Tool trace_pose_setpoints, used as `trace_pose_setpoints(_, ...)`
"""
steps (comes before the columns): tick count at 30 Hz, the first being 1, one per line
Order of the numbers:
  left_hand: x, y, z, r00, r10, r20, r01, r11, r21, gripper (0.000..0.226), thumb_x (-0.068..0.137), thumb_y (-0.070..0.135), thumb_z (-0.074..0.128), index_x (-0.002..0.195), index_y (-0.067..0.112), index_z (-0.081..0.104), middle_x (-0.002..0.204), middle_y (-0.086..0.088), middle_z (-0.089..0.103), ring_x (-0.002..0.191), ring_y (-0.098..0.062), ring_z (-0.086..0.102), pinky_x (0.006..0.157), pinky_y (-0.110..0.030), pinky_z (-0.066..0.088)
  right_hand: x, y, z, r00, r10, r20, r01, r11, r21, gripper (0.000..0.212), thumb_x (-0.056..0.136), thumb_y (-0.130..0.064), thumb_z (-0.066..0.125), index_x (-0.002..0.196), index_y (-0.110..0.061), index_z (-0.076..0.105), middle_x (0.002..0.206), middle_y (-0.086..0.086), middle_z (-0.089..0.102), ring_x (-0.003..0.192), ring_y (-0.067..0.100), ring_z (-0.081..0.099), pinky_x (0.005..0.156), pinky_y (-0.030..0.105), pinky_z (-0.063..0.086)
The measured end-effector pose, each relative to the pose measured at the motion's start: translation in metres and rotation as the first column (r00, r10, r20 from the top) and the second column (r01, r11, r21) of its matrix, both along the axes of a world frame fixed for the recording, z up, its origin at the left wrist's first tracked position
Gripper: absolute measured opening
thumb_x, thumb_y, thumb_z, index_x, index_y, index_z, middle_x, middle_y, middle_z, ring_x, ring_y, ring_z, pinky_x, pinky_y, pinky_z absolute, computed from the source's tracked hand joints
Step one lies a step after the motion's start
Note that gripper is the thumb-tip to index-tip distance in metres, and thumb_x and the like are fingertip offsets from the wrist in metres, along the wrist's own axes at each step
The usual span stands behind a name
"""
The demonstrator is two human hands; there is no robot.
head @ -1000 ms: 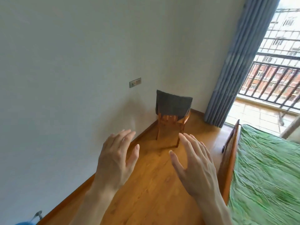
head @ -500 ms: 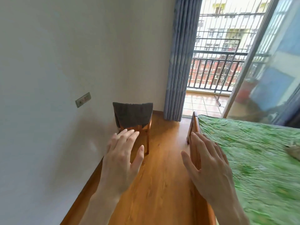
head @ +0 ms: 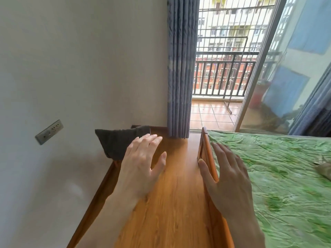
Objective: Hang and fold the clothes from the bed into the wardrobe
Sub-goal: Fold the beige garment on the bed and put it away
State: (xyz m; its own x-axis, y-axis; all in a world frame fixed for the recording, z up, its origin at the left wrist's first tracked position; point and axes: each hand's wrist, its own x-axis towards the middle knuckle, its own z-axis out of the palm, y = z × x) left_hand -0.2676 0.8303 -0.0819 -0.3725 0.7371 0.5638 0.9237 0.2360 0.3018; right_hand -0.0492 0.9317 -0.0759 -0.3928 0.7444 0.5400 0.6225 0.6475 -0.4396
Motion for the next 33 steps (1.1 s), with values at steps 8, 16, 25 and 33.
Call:
trace_pose_setpoints(8, -0.063, 0.133, 0.008, 1.0, -0.005, -0.003, 0.005, 1.0, 0.027, 0.064, 0.104, 0.067, 0.029, 0.147, 0.028, 0.057, 0.152, 0.003, 0.057, 0.143, -0.022, 0.051, 0.122, -0.048, 0.035, -0.074, 0.127, 0.004, 1.0, -0.001, 0.011, 0.001, 1.0, 0.014, 0.062, 0.099, -0.057, 0.046, 0.151, -0.023, 0.049, 0.154, -0.005, 0.05, 0.145, 0.013, 0.039, 0.119, 0.041, 0.038)
trace_pose_setpoints(16, -0.14, 0.246, -0.004, 1.0, -0.001, 0.028, -0.001, 0.997, 0.075, 0.061, 0.103, 0.062, 0.037, 0.144, 0.024, 0.062, 0.15, -0.001, 0.06, 0.139, -0.027, 0.055, 0.118, -0.051, 0.039, -0.152, 0.246, 0.003, 0.997, -0.008, 0.079, 0.005, 0.999, 0.039, 0.064, 0.1, -0.058, 0.04, 0.152, -0.021, 0.048, 0.155, -0.003, 0.051, 0.147, 0.016, 0.04, 0.122, 0.041, 0.035)
trace_pose_setpoints(25, -0.275, 0.411, -0.006, 0.998, -0.069, 0.001, 0.068, 0.992, 0.102, 0.054, 0.102, 0.054, 0.045, 0.141, 0.021, 0.064, 0.146, -0.003, 0.063, 0.136, -0.027, 0.057, 0.116, -0.043, 0.033, -0.284, 0.399, 0.004, 0.993, -0.066, 0.1, 0.06, 0.996, 0.062, 0.061, 0.1, -0.055, 0.046, 0.151, -0.022, 0.048, 0.153, -0.004, 0.052, 0.146, 0.014, 0.039, 0.121, 0.04, 0.035)
trace_pose_setpoints(33, -0.372, 0.553, 0.002, 0.985, -0.175, -0.01, 0.175, 0.979, 0.105, 0.052, 0.103, 0.051, 0.047, 0.143, 0.022, 0.061, 0.148, -0.001, 0.061, 0.138, -0.025, 0.055, 0.117, -0.043, 0.034, -0.371, 0.518, 0.014, 0.98, -0.15, 0.131, 0.14, 0.987, 0.082, 0.062, 0.1, -0.056, 0.046, 0.152, -0.022, 0.048, 0.153, -0.003, 0.052, 0.146, 0.015, 0.04, 0.12, 0.041, 0.036)
